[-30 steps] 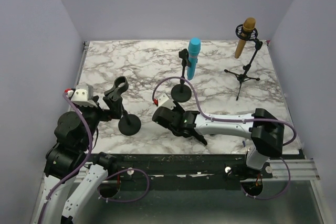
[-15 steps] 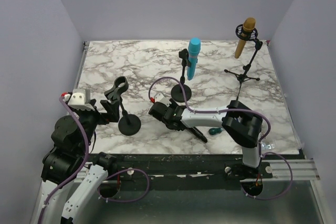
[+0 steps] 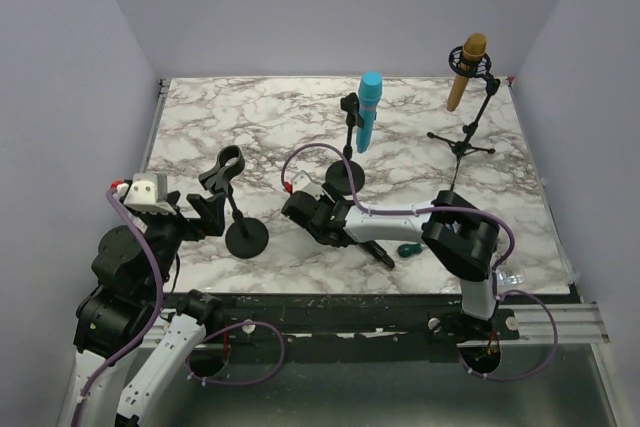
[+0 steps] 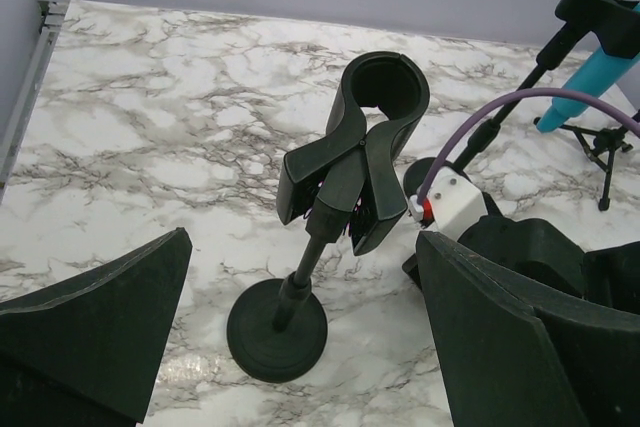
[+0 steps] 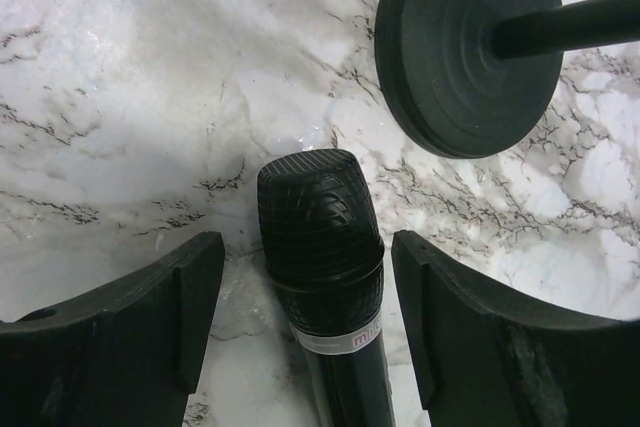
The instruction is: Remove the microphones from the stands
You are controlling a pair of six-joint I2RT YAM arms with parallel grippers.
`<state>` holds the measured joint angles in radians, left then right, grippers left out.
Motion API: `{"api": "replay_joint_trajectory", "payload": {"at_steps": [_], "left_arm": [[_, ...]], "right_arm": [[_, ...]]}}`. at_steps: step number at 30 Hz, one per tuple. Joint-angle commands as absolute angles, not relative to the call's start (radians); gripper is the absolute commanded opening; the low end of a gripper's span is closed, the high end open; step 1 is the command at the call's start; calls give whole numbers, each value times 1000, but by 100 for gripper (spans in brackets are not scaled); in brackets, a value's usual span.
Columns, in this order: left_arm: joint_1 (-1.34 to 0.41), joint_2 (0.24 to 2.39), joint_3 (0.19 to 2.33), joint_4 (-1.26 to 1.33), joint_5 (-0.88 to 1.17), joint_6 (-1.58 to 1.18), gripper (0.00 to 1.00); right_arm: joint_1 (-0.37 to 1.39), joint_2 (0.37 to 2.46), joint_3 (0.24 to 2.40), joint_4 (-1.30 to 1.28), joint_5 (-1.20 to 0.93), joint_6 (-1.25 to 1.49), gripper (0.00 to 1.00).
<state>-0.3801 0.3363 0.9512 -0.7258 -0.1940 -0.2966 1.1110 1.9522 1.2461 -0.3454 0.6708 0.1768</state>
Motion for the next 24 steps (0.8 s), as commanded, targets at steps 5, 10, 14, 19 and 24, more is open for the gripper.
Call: {"api": "replay_joint_trajectory", "payload": {"at_steps": [5,10,14,19,24], "left_arm": [[-382,335,1016,-753,-178,-301,99],[-382,402,1073,-785,-176,-314,99],[-382,489,1155,-809,-184,-308,99],[-382,613,1252,-846,-142,-284,99],[-382,691,1297,-832,-137,-267,89]], "right_arm": [[1112,1957,1273,-359,616,188,79],[1112,1884,1288,-386,580,198,83],[1112,1807,1290,-394,529,200,88],[1112,1719,1277,-384,465,210,91],[1112,1670,1242,-353,452,216,93]]}}
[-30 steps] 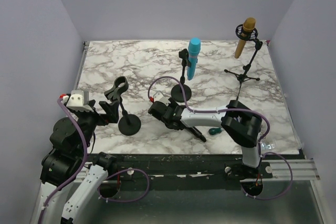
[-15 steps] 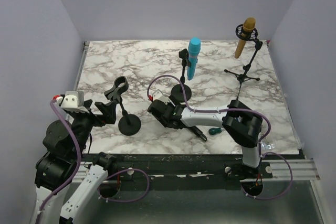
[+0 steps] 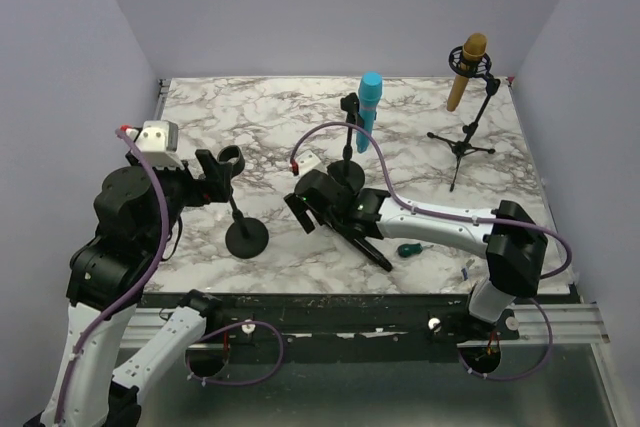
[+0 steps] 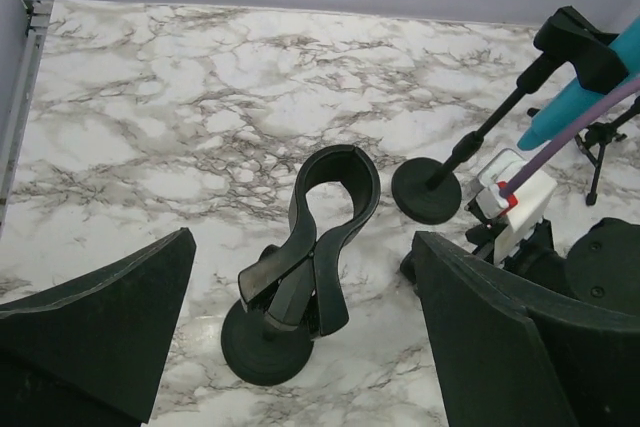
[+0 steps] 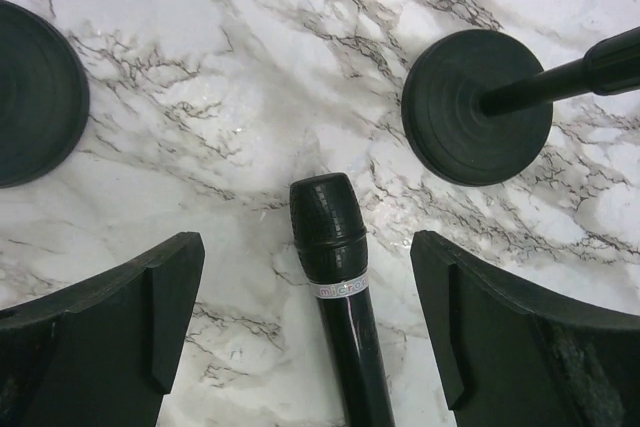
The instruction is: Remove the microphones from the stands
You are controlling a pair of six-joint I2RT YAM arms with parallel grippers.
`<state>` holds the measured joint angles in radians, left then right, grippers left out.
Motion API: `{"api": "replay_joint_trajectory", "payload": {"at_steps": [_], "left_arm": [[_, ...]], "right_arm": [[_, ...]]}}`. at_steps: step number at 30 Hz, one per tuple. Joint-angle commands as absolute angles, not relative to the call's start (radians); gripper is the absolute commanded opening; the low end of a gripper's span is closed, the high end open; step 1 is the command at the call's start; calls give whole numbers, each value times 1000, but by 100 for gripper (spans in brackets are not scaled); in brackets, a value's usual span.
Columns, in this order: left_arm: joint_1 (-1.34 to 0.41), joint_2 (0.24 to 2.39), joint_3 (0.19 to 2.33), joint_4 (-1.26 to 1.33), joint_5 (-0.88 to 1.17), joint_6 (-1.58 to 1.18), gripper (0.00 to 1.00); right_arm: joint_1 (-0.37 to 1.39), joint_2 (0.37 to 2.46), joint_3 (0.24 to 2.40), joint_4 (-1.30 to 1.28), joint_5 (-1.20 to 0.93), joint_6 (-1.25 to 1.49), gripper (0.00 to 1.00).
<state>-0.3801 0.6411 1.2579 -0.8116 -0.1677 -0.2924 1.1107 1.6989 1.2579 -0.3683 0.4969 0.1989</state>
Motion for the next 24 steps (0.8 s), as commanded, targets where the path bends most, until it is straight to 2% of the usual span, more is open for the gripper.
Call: {"api": "replay_joint_trajectory", "payload": {"at_steps": [1,5,6,18,24], "left_arm": [[-381,707,1302,-823,-134,-258,85],[-382,764,1331,-818,-173,-240,58],[-382,774,1332,-814,-178,-235,55],[-381,815,1223,-752,-219,-203,36],[-382,821,1131,-738,-218,-216,21]], "right_arm": [[1112,1668,1237,-351,454,218,93],[1111,1661,1224,-354,450,230,93],[1111,1656,1220,-353,448,235,93],[1111,1603,1177,-336,427,242,94],[1111,1585,1169,-334,417,244,94]]}}
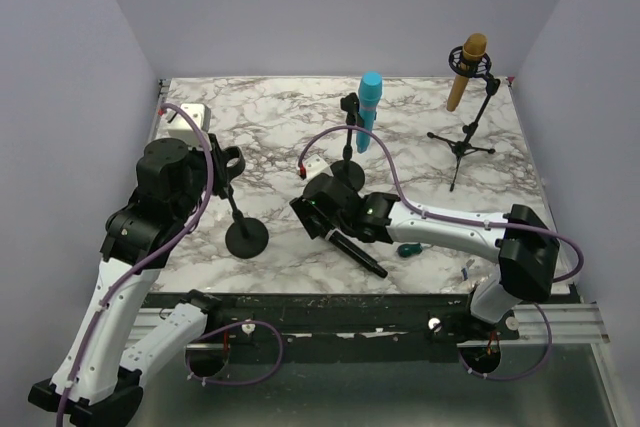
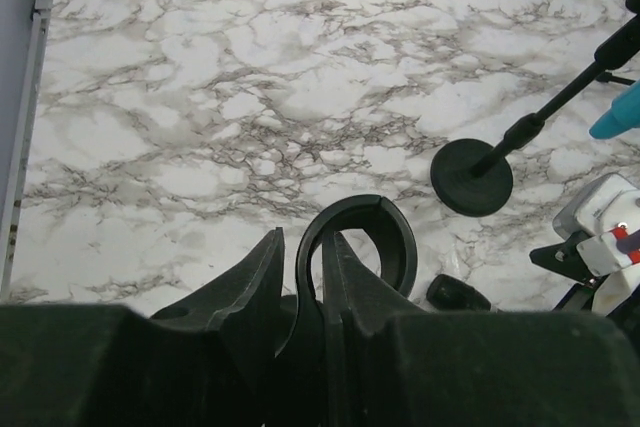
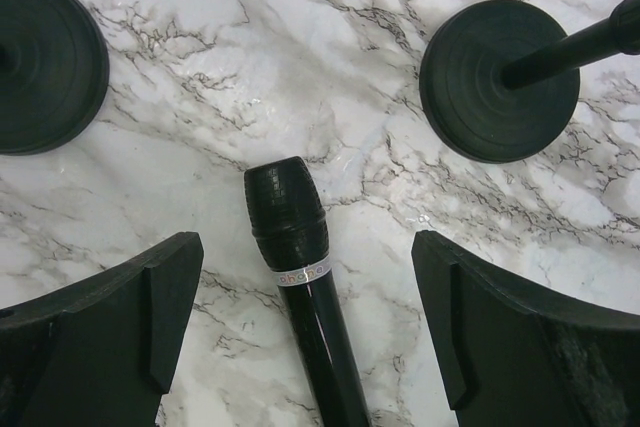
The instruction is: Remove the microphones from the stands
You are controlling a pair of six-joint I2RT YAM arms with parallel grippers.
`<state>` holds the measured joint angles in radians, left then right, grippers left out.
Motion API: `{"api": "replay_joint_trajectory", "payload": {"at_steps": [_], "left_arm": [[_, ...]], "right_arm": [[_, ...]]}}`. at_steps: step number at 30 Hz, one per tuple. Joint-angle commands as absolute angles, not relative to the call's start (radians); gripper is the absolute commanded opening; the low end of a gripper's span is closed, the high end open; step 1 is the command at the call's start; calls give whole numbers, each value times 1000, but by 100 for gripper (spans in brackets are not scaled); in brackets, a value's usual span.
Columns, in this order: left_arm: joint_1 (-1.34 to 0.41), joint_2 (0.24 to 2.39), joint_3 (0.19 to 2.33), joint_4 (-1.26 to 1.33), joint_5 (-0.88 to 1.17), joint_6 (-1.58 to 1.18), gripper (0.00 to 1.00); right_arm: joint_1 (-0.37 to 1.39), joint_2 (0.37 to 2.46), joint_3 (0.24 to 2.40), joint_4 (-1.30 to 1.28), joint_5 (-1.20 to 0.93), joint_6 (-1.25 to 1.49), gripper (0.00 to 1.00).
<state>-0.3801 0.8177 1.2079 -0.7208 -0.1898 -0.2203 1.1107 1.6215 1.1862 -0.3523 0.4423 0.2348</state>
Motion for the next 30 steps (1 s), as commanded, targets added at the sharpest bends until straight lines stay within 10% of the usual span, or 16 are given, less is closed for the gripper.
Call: {"api": "replay_joint_trajectory", "payload": {"at_steps": [1,30], "left_arm": [[-382,815,1102,-735,-216,-223,19],[-381,723,810,-811,-207,-535,8]], "right_arm": [[1112,1581,1168,-333,416,245,94],[1111,1572,1132,-303,405,258,95]]}}
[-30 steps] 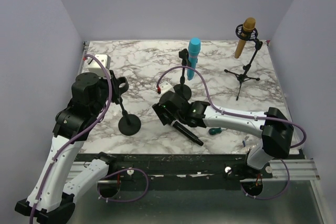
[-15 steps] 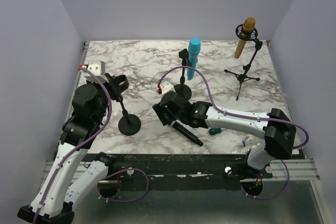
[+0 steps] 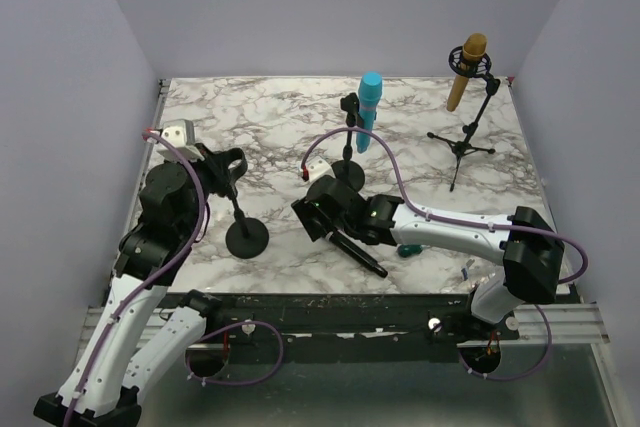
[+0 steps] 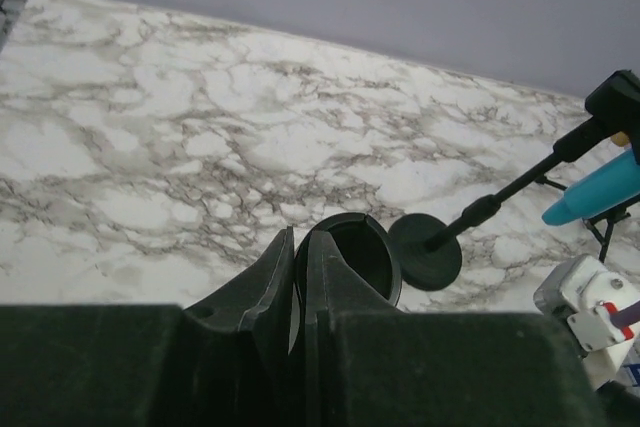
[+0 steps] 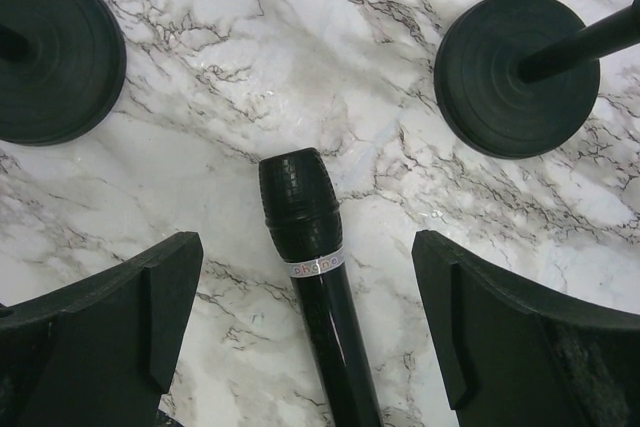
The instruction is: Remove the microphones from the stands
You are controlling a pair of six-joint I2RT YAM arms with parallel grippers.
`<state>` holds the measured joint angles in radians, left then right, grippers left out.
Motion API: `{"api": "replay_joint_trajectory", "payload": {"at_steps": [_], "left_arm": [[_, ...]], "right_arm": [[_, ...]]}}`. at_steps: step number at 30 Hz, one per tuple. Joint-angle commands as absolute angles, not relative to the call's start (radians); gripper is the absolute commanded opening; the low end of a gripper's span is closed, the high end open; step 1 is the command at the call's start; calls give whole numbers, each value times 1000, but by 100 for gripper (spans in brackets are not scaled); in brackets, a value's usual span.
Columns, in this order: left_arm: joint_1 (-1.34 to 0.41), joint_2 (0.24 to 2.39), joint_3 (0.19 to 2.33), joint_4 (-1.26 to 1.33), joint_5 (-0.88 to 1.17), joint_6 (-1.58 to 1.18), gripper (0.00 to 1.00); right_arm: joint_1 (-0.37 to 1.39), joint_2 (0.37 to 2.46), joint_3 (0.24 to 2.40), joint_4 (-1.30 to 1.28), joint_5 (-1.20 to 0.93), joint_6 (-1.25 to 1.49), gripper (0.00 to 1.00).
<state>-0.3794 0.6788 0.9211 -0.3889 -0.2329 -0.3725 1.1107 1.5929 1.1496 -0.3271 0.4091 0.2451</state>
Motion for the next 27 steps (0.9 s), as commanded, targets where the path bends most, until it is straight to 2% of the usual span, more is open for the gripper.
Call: {"api": "replay_joint_trajectory", "payload": {"at_steps": [1,6,14,15,16,18,20,27], "left_arm": [[-382,722,800,-812,-209,-554,9],[-382,736,781,-844,-288,-650,7],[-382,710,745,-790,-294,-690,8],[-380,711,764,-790,-289,-676,19],[-381,709,789,-790,-283,-662,40],[-382,693,838,-775,-253,-617,74],[-381,674,882,-756,-216,-572,97],[-382,696,1000,-770,-67,-464,99]], "right_arm": [[1111,1571,1132,-301,403,257,95],[1111,1567,1121,-292,392,258,95],[1111,1537,1098,-282,381,265,95],[1111,1534,1097,-282,377,265,95],[1112,1529,1096,-282,376,264,95],[1112,1519,1093,-281,376,264,95],[1111,1513,1088,-277,377,262,95],[1112,1501,1077,-273,380,262,95]]}}
